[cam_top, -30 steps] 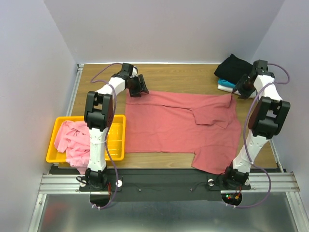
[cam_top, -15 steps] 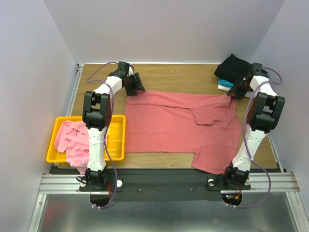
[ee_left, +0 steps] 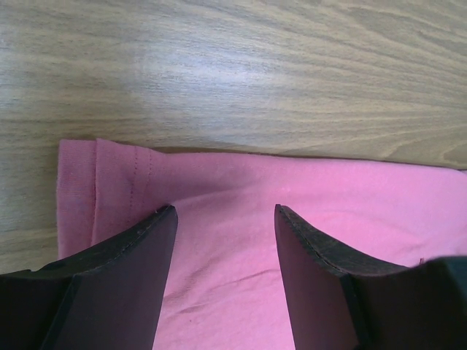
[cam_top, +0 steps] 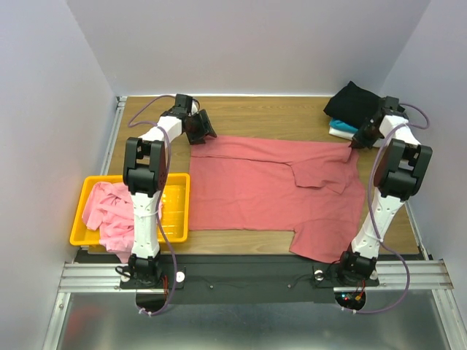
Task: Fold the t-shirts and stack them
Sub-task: Fold the tshirt
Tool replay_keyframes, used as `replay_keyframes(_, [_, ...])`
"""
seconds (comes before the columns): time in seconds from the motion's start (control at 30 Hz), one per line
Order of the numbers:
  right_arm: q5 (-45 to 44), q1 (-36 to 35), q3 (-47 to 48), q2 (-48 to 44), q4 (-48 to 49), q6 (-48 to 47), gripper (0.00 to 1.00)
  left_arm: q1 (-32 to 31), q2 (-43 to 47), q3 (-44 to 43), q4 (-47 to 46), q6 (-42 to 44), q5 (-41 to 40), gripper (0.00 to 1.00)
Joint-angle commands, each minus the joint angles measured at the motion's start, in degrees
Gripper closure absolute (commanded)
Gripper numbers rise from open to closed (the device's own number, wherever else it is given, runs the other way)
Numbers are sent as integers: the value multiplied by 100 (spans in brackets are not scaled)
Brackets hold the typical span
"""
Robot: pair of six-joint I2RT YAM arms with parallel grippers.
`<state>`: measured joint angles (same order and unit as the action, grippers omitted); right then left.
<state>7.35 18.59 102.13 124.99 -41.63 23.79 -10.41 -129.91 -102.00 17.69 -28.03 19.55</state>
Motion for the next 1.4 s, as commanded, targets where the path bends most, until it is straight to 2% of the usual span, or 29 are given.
replay_keyframes(0.0, [-340, 250, -35, 104, 181, -59, 100, 48, 45, 180, 41, 34, -136, 32])
replay_keyframes(0.23, [-533, 303, -26, 280, 172, -147, 99, 40, -105, -13, -12, 122, 5, 32])
replay_keyframes(0.3, [-551, 303, -96, 298, 172, -190, 93, 40, -166, -75, -20, 140, 5, 32])
replay_keyframes(0.37, [-534, 312, -123, 324, 172, -269, 82, 31, -245, -180, -38, 184, 66, 32])
replay_keyframes(0.4, [-490, 312, -132, 350, 172, -287, 67, 31, -272, -215, -38, 201, 84, 32])
replay_keyframes(0.5, [-463, 312, -105, 325, 164, -358, 46, 4, -404, -417, -20, 237, 163, 32])
replay_keyframes(0.67, [-524, 312, 18, 26, 164, -419, 32, -22, -483, -742, 24, 272, 251, 32])
replay_keyframes(1.0, [-50, 286, -263, -1046, 278, -621, 30, -31, -193, -1209, -3, 202, 286, 32])
replay_keyframes(1.2, [705, -100, -868, -1398, 453, -578, 30, -92, 97, -884, 32, 298, 260, 32])
replay_keyframes(1.37, [794, -558, -1344, -1302, 699, -393, 30, -215, 115, -330, 33, 333, 251, 32])
